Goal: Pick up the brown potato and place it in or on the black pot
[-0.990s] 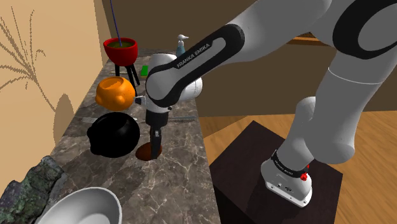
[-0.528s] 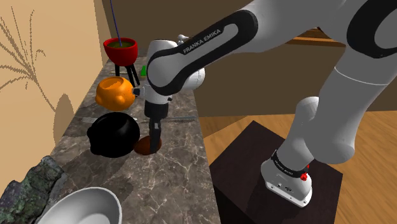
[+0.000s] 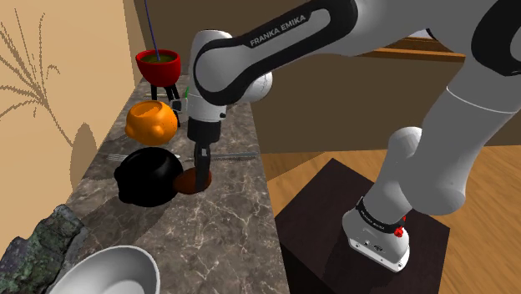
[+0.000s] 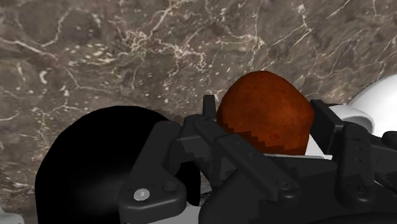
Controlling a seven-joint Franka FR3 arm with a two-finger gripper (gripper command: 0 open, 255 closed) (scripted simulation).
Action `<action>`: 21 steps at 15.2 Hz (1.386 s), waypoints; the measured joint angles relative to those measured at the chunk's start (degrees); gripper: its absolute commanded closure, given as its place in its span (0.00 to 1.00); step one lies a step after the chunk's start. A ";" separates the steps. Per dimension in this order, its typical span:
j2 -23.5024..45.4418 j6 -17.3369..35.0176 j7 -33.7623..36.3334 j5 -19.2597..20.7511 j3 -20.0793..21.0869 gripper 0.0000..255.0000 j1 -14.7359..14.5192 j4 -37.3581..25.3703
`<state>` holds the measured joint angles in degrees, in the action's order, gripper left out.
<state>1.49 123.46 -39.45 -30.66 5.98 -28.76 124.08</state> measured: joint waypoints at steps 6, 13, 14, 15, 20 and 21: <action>-2.28 -3.98 2.26 1.12 -0.12 1.00 0.11 -2.14; -3.92 -8.64 4.34 2.24 -0.44 1.00 0.43 -5.49; -4.09 -9.36 4.71 2.41 -0.46 1.00 0.46 -6.10; -4.36 -10.03 5.00 2.54 -0.50 1.00 0.50 -6.56; -0.46 -12.90 6.02 3.51 -0.83 1.00 0.83 -13.42; 1.61 -13.64 6.19 3.82 -0.97 1.00 0.97 -16.17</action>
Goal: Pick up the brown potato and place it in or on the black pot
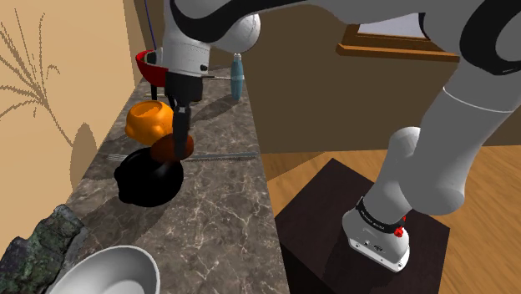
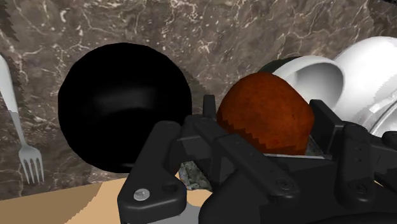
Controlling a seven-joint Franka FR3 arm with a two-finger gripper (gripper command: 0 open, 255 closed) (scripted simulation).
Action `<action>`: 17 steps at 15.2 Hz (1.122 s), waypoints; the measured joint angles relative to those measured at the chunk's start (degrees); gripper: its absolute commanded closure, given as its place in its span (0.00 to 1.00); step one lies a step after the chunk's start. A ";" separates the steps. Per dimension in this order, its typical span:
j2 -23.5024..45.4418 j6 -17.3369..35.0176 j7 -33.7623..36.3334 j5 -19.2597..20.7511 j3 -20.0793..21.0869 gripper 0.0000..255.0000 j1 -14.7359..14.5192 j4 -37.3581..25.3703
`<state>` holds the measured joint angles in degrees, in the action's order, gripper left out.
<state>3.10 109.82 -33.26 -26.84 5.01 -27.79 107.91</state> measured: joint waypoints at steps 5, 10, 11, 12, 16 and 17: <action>11.79 -3.94 1.32 1.57 -0.40 1.00 0.39 -15.89; 20.02 -6.79 1.86 2.45 -0.72 1.00 0.80 -26.84; 20.44 -6.35 1.66 2.44 -0.72 1.00 0.79 -26.78; 20.56 -5.81 1.45 2.39 -0.71 1.00 0.76 -26.31; 21.44 -3.44 0.45 2.17 -0.68 1.00 0.66 -24.64; 21.63 -2.81 0.13 2.10 -0.68 1.00 0.67 -24.13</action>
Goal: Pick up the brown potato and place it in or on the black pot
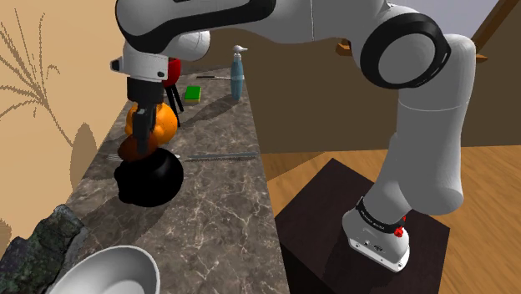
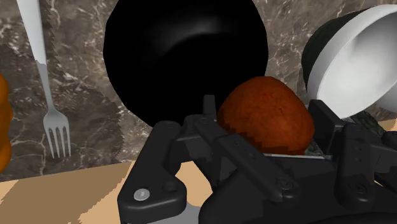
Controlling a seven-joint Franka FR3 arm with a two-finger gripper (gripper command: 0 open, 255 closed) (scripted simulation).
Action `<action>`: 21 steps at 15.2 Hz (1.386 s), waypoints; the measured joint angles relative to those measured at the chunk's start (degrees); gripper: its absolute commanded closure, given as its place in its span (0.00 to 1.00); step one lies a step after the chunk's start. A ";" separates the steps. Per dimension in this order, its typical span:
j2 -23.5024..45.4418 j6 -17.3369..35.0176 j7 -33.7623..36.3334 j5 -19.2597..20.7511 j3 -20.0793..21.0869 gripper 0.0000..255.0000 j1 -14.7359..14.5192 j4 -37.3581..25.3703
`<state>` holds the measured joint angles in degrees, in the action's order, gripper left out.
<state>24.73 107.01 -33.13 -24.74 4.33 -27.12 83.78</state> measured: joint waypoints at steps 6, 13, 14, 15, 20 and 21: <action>0.46 3.43 -1.42 -0.46 0.09 1.00 -0.13 3.22; 0.52 3.78 -1.59 -0.51 0.10 0.00 -0.14 3.51; 0.52 3.78 -1.59 -0.51 0.10 0.00 -0.14 3.51; 0.52 3.78 -1.59 -0.51 0.10 0.00 -0.14 3.51; 0.00 1.84 -1.40 -0.33 -0.11 0.00 0.36 2.18; -0.39 0.50 -1.46 -0.23 -0.30 0.00 0.82 1.36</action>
